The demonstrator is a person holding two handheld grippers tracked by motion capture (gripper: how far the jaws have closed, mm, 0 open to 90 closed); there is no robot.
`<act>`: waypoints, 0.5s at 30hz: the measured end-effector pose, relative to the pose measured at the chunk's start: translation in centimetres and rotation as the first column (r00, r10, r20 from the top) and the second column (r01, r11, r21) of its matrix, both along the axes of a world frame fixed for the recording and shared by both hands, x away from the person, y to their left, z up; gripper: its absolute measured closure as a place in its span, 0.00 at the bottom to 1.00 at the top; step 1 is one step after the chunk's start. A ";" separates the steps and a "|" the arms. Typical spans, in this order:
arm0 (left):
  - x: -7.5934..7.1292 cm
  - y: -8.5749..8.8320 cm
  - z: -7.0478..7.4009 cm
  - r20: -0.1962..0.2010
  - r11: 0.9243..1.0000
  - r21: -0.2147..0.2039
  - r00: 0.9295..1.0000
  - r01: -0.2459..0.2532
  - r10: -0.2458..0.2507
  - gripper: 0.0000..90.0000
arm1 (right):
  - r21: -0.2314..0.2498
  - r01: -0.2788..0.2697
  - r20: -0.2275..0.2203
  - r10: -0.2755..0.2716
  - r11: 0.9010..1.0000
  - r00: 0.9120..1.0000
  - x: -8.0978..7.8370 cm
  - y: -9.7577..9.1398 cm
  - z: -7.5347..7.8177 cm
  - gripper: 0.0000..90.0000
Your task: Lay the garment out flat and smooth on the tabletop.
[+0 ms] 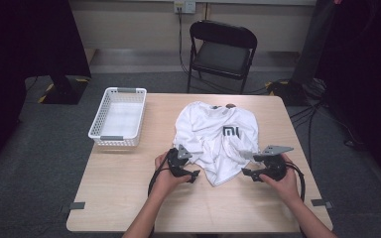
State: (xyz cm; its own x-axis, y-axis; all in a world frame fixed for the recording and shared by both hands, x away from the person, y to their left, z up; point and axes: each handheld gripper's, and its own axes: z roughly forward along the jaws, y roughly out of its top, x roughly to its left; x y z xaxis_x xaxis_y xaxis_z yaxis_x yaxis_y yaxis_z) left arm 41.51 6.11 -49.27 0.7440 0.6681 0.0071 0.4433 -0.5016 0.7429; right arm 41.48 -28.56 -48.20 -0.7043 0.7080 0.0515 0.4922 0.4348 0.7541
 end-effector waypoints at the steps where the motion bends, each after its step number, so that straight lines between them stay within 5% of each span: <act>1: -0.1 0.1 -0.1 0.005 1.000 0.001 1.000 0.003 -0.003 0.19 | -0.002 0.006 -0.003 -0.006 1.000 1.000 -0.1 0.0 -0.2 0.22; 15: -0.6 0.1 -0.7 0.022 1.000 0.019 1.000 0.021 -0.022 0.16 | -0.063 0.009 0.017 -0.008 0.998 1.000 -1.6 0.0 -1.9 0.13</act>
